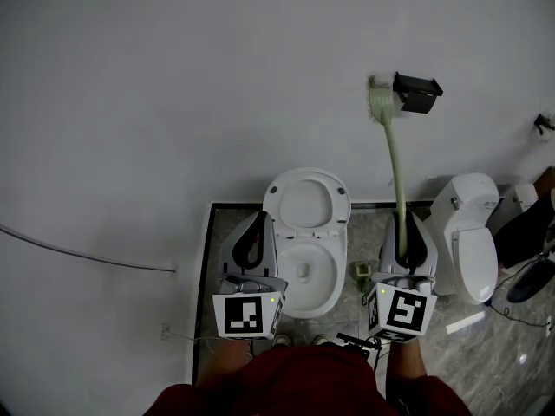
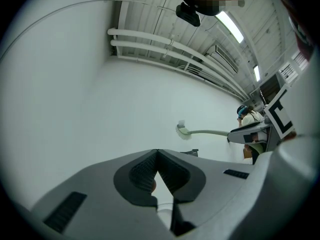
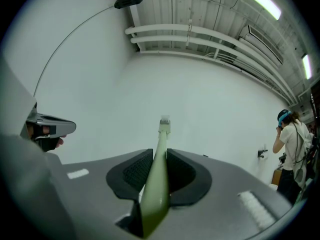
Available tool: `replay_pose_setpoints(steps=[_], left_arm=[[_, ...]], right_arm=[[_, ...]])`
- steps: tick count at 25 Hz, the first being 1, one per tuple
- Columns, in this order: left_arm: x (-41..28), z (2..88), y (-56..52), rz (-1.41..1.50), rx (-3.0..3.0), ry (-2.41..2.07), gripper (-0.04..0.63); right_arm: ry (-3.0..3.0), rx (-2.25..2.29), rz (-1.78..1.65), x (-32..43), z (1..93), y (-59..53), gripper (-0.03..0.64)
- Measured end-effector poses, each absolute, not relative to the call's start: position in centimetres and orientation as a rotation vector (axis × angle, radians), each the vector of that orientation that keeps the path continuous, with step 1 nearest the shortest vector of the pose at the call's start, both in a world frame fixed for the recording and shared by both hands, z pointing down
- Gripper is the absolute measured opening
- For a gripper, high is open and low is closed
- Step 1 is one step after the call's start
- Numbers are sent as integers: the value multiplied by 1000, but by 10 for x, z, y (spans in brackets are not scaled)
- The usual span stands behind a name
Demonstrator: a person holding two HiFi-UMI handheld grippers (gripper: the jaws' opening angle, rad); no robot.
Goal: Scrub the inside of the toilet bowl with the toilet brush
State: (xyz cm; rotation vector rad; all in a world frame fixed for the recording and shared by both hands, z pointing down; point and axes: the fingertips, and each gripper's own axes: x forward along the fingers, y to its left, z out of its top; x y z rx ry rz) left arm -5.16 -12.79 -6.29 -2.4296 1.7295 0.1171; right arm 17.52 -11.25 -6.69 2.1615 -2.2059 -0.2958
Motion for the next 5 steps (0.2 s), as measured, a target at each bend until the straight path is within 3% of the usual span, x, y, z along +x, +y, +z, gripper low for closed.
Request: replay_pose_setpoints(steps=[5], left_arm=[[-53,-62,-130,128,-2437,1722,5]], right_arm=[[-2207,2189,-269,175,-65,-115,97]])
